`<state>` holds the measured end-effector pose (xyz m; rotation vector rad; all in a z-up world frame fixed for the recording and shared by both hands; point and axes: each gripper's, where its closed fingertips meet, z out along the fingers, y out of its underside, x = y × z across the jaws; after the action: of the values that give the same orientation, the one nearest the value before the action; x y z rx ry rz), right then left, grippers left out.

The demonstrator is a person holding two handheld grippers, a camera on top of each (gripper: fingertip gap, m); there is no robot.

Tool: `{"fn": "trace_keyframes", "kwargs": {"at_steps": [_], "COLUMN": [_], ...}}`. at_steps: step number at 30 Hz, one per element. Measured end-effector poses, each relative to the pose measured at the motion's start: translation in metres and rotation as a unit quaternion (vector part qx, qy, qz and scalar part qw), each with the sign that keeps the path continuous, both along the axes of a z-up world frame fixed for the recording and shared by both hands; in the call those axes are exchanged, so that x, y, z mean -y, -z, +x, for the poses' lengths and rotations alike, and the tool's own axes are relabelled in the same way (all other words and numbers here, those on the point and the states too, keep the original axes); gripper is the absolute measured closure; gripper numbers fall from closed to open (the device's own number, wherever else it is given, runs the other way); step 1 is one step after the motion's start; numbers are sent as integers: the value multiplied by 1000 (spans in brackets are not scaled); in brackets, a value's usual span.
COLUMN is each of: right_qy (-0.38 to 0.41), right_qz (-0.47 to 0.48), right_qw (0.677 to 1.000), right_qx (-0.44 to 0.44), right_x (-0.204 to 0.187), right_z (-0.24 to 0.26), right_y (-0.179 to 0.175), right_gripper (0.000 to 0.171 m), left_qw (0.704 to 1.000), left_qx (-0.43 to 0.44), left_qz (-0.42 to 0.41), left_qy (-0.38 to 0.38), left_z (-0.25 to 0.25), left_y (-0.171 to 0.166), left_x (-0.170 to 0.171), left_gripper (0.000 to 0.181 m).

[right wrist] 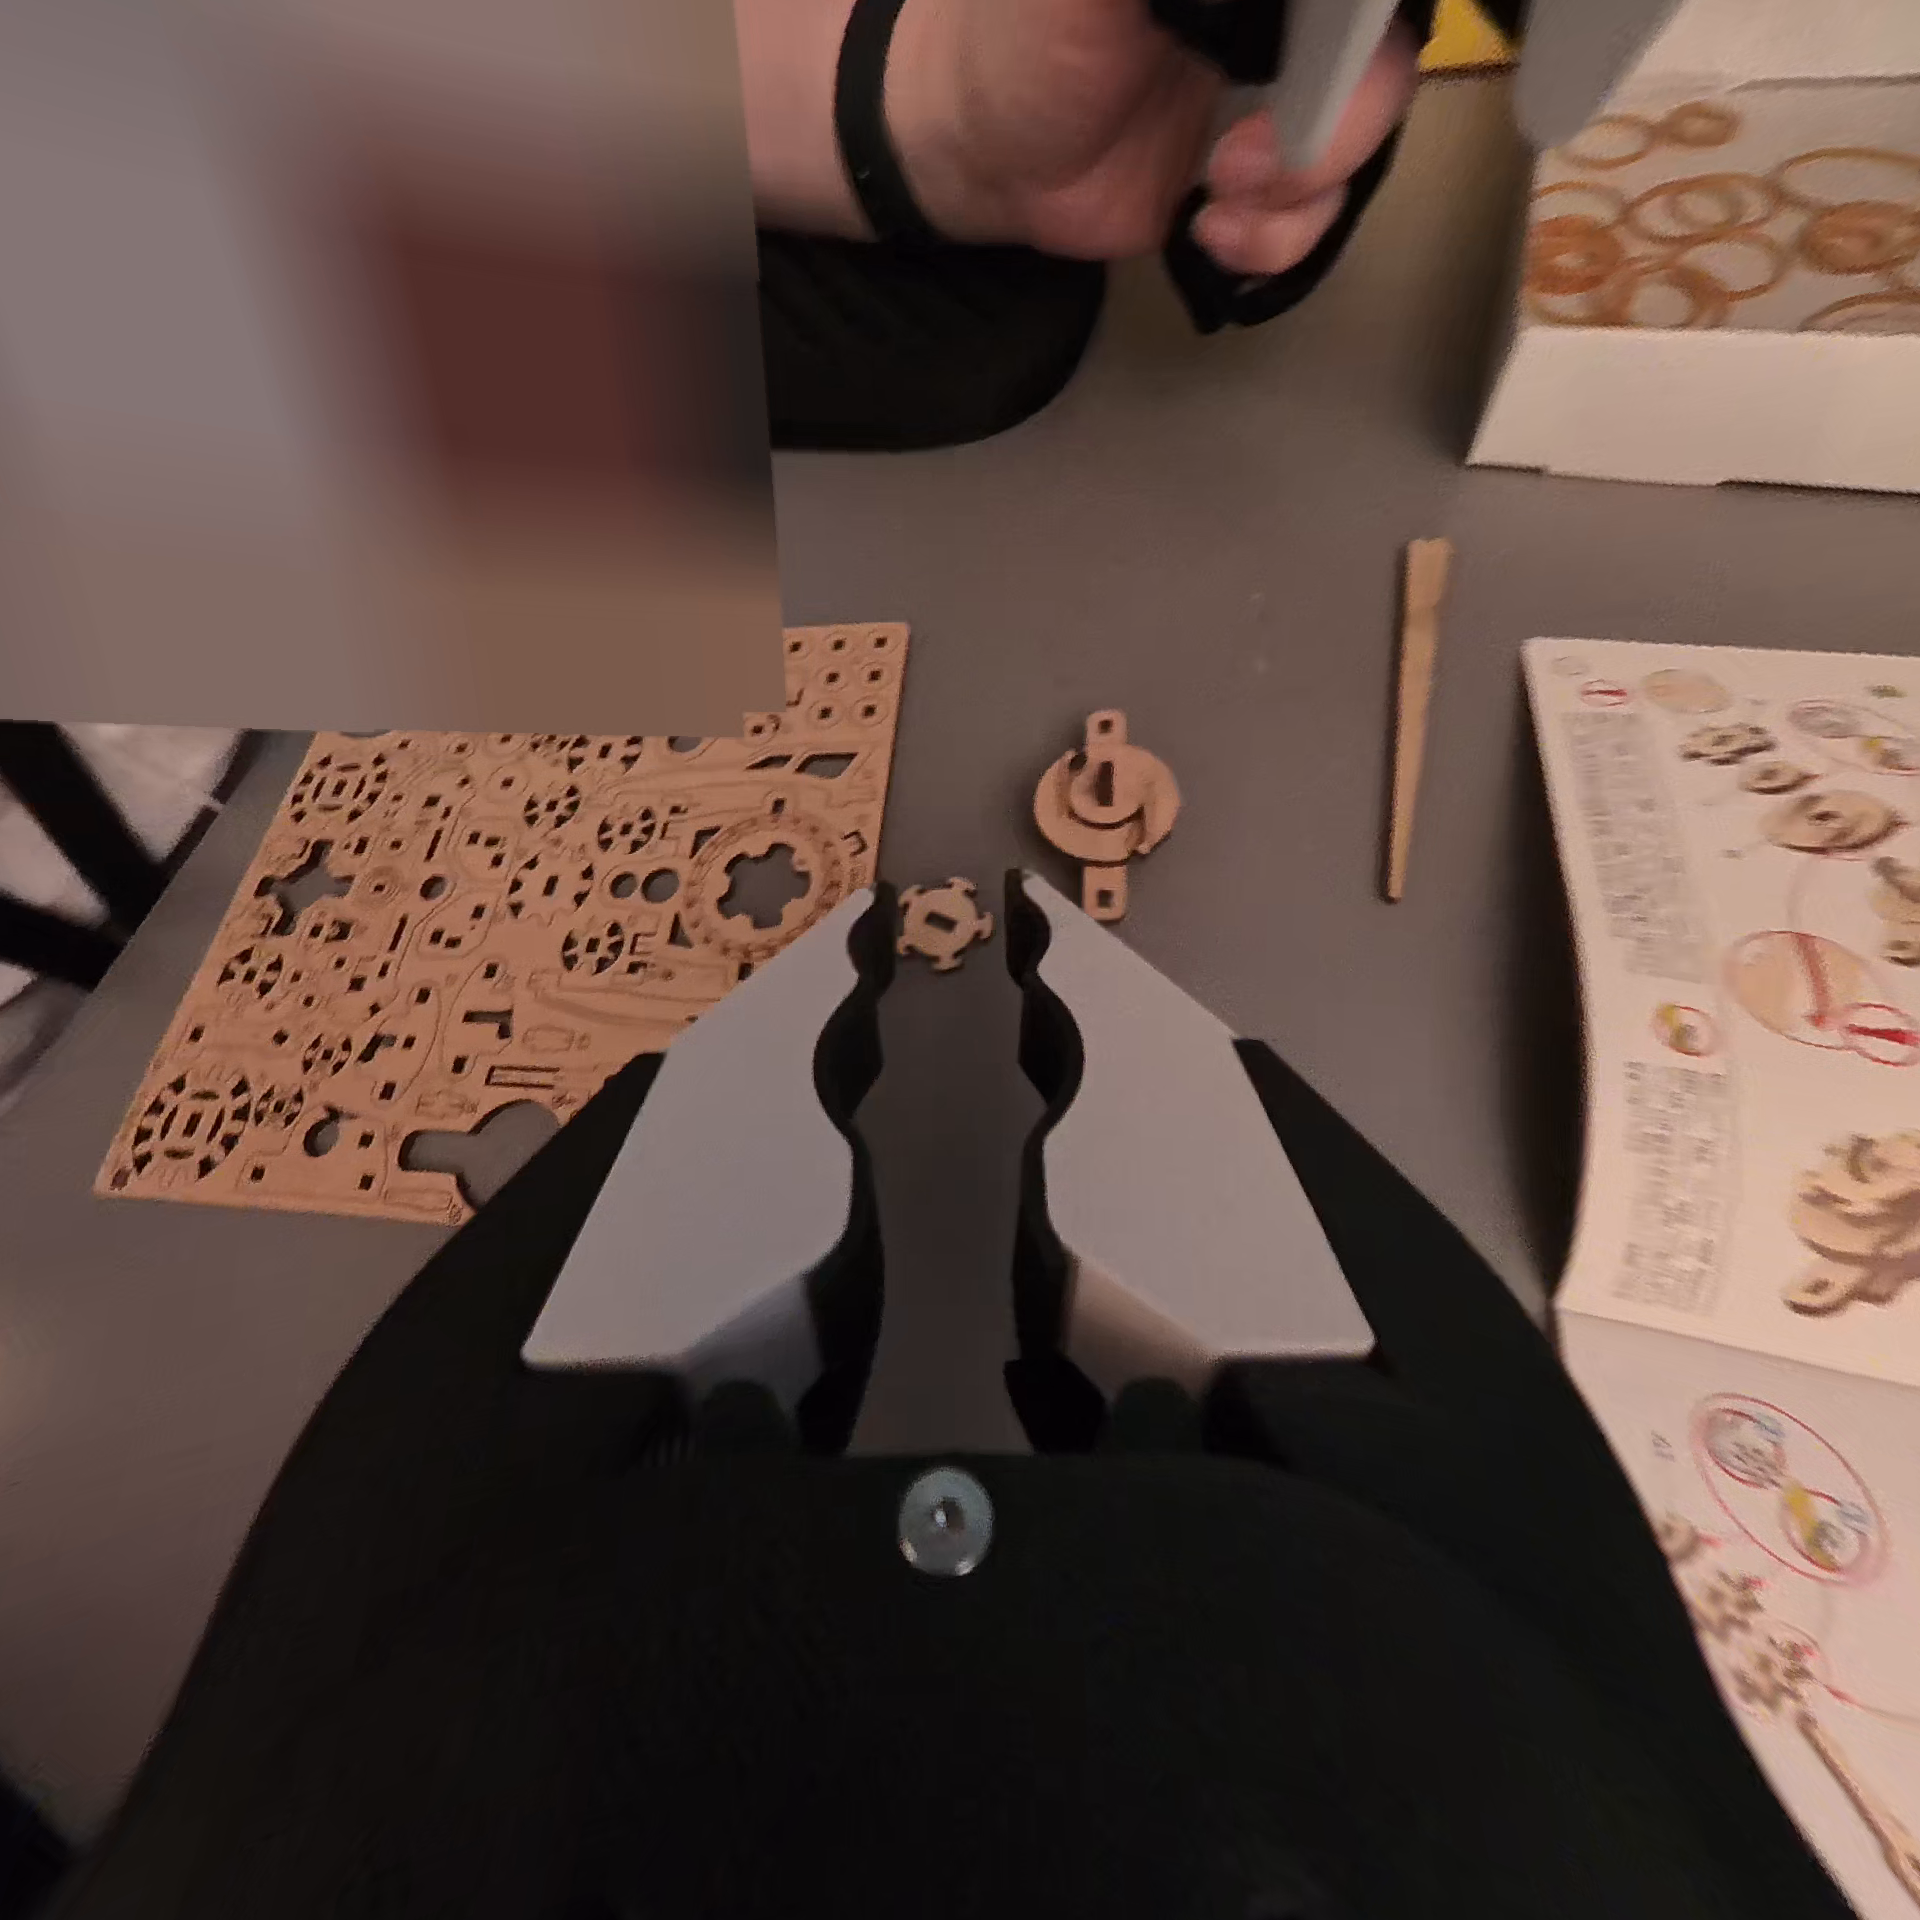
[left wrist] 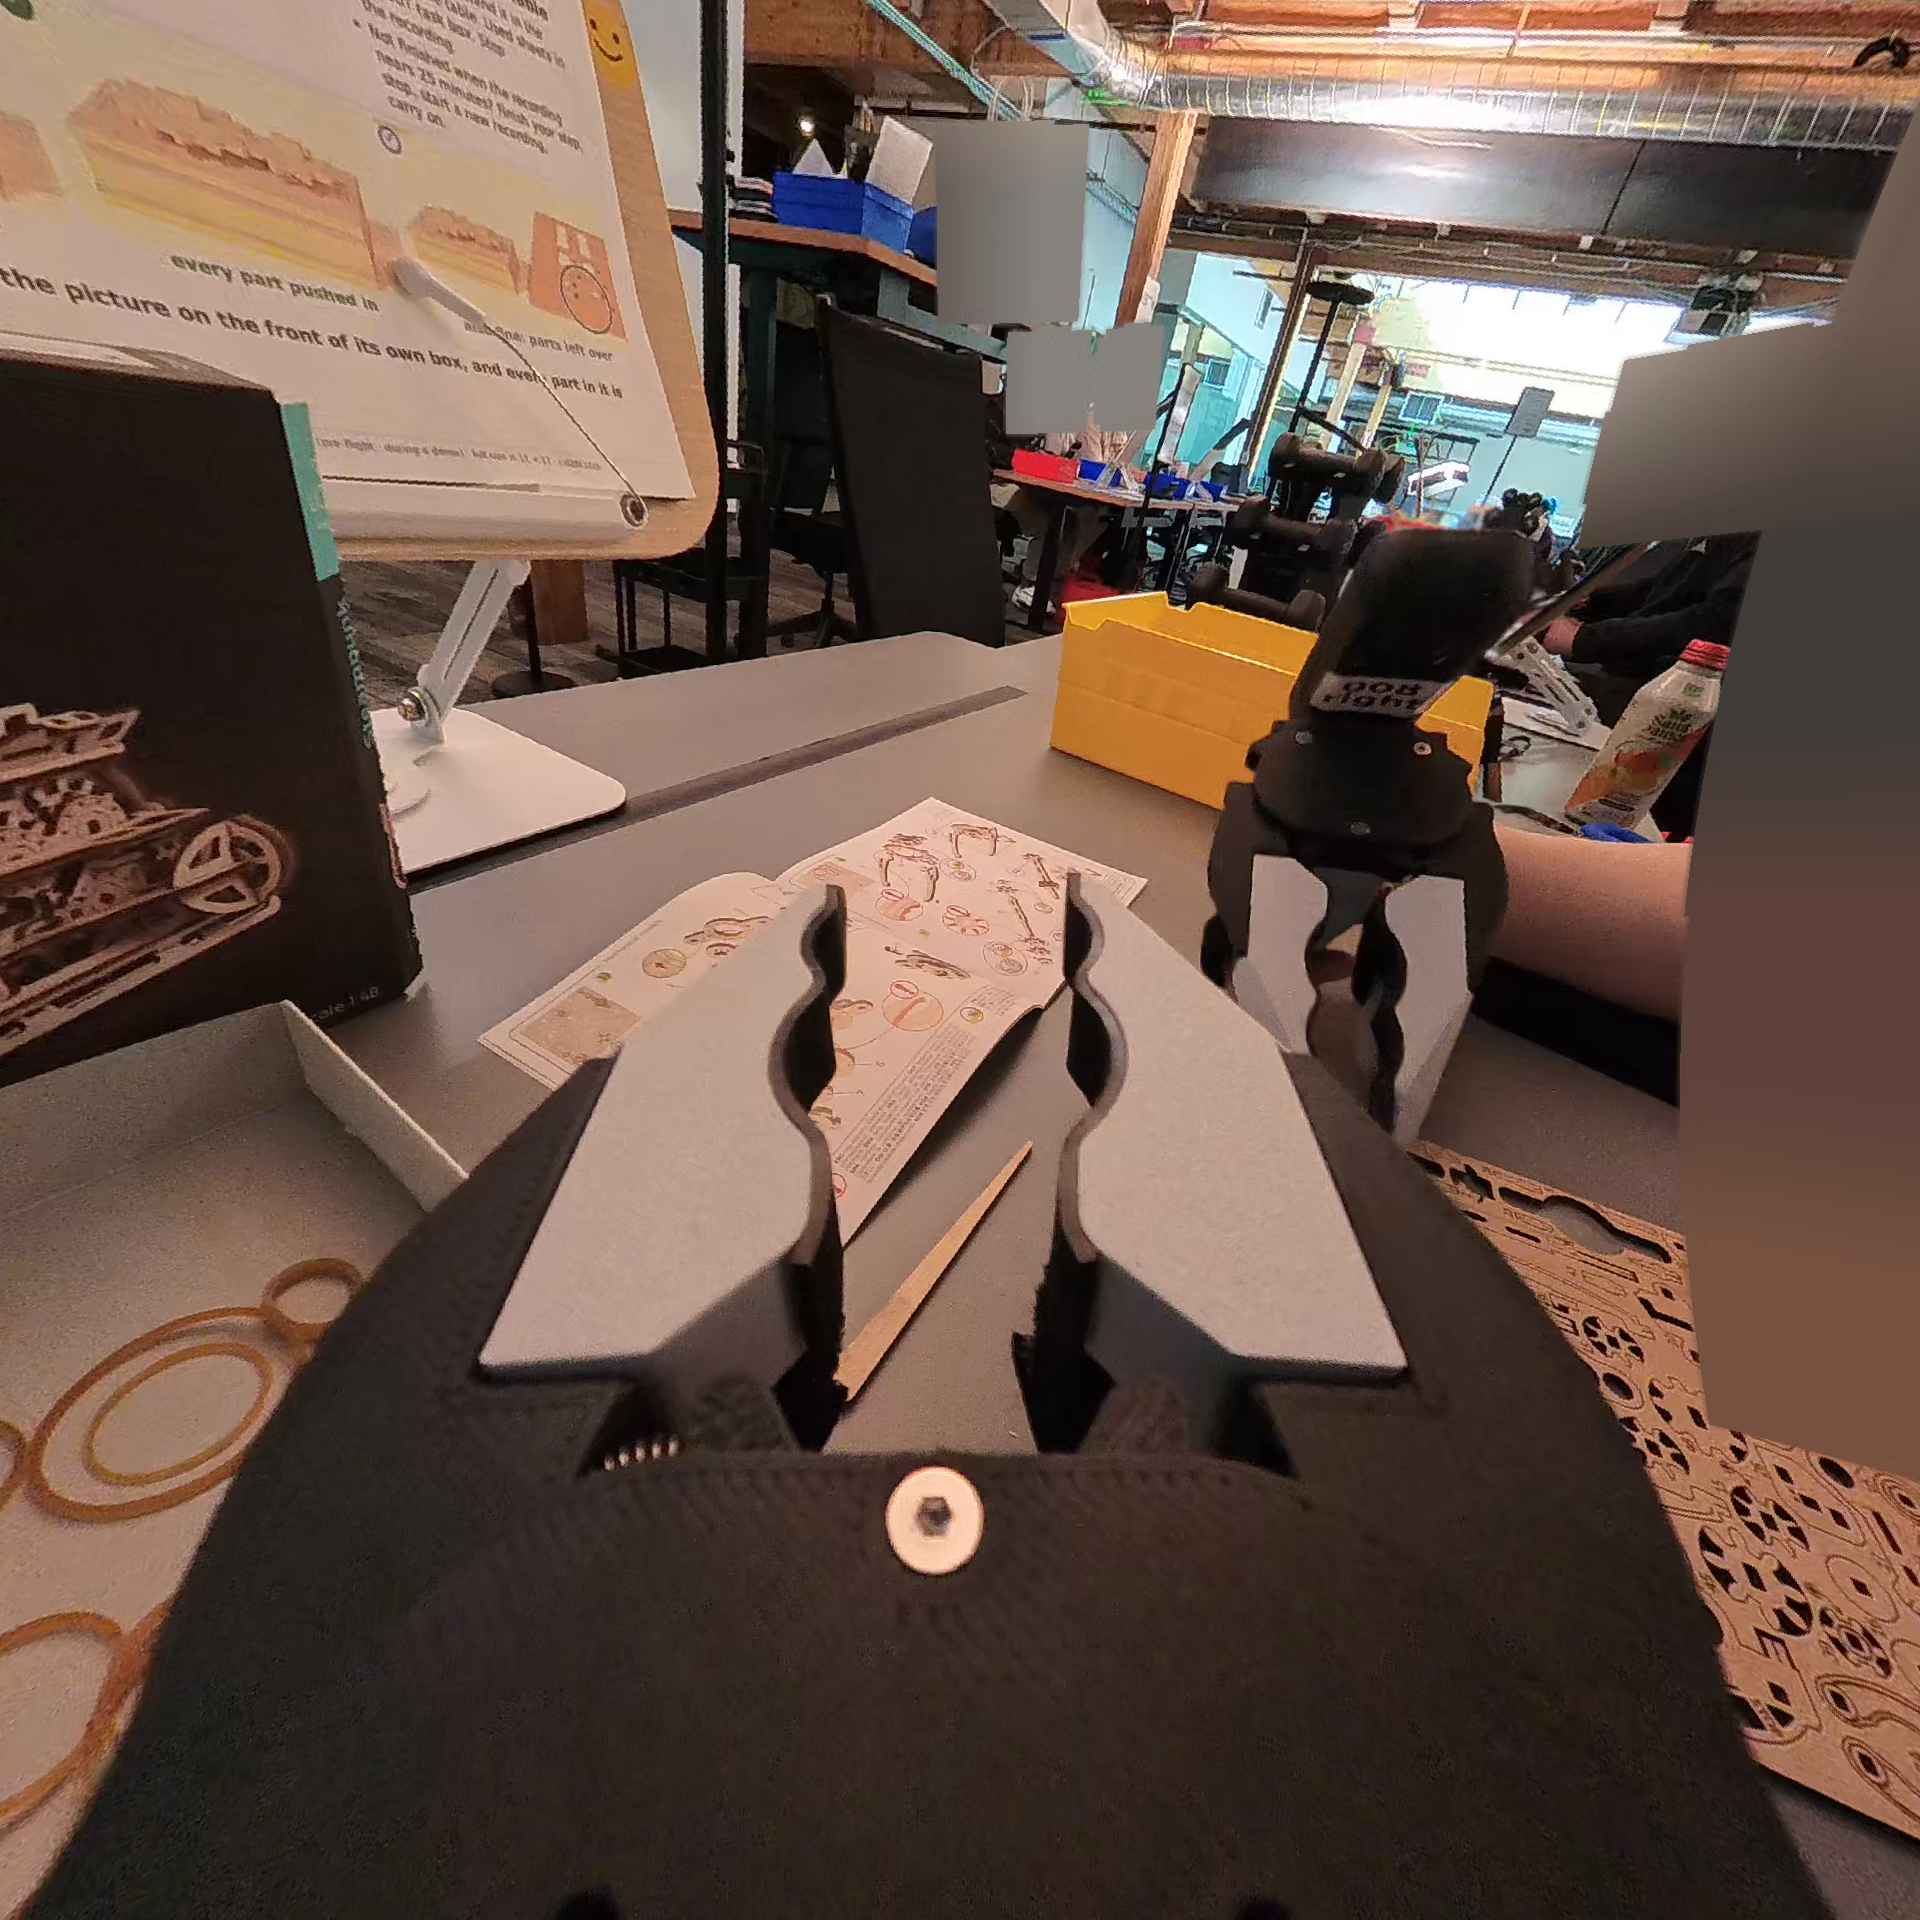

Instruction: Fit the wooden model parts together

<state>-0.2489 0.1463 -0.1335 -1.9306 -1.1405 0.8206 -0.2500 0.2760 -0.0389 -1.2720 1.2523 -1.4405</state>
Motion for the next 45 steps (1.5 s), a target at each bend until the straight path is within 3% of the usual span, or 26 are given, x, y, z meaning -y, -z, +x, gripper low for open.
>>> {"fn": "trace_keyframes", "kwargs": {"at_steps": [11,33,38,45], "right_qy": [-18,-15,-3,40], "right_qz": [-8,15,19,-16], "right_qw": [998,997,1000,986], "right_qx": [57,73,12,-163], "right_x": [3,0,-4,-15], "right_z": [-7,-7,-8,3], "right_y": [26,27,6,-45], "right_gripper": [143,148,148,149], "left_qw": [1000,1000,1000,996], "left_qx": [-9,-4,1,57], "left_qz": [3,-1,2,15], "left_qy": [8,7,10,71], "left_z": [2,1,1,-6], "left_y": [4,2,0,-18], "left_x": [4,3,4,26], "left_gripper": [141,142,142,141]}}
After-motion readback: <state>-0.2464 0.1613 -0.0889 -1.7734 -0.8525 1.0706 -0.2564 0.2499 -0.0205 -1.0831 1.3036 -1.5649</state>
